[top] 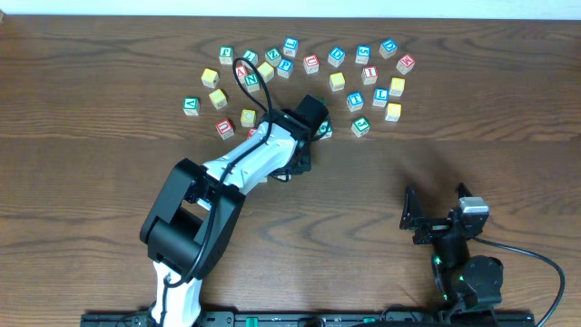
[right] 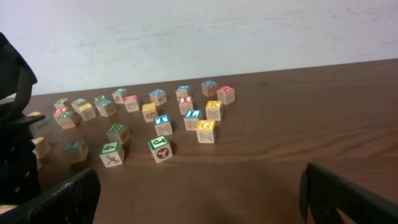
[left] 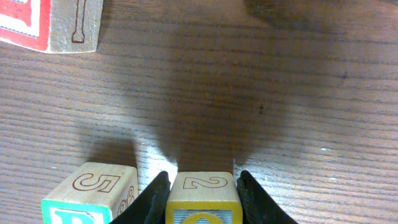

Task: Spell out ROBOT
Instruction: 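Carry the yellow block and place it right of the R block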

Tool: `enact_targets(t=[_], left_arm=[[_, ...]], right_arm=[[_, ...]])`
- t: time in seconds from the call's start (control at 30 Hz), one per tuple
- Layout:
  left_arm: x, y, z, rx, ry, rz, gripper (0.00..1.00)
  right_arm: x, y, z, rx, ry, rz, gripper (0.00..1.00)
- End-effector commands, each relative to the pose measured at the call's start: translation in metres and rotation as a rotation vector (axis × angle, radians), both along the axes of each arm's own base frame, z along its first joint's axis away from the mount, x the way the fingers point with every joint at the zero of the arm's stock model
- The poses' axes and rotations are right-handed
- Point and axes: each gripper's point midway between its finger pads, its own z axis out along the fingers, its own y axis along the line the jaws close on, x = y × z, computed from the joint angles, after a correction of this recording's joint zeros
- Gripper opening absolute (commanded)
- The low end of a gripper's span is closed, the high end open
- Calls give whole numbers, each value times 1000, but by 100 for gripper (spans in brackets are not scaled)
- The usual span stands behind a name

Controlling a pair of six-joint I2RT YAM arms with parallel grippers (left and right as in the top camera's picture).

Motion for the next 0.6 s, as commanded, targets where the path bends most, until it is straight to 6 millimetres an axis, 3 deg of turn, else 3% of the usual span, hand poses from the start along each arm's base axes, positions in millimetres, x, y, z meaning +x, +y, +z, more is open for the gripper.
enact_targets(t=[0.0,0.1,0.27,0.37,0.57], left_arm=[[-8,7,-7,28,26,5,28],[-8,7,-7,27,24,5,30],[-8,7,-7,27,26,5,48],[-4,5,-4,22,16,-2,50],[30,-2,25,-8,-65,-95,51]], right_arm=[[0,-3,-1,14,2,-14,99],[0,-3,-1,14,2,-14,99],[0,-3,-1,14,2,-14,99],[0,-3,-1,14,2,-14,99],[0,-3,-1,14,2,-14,99]])
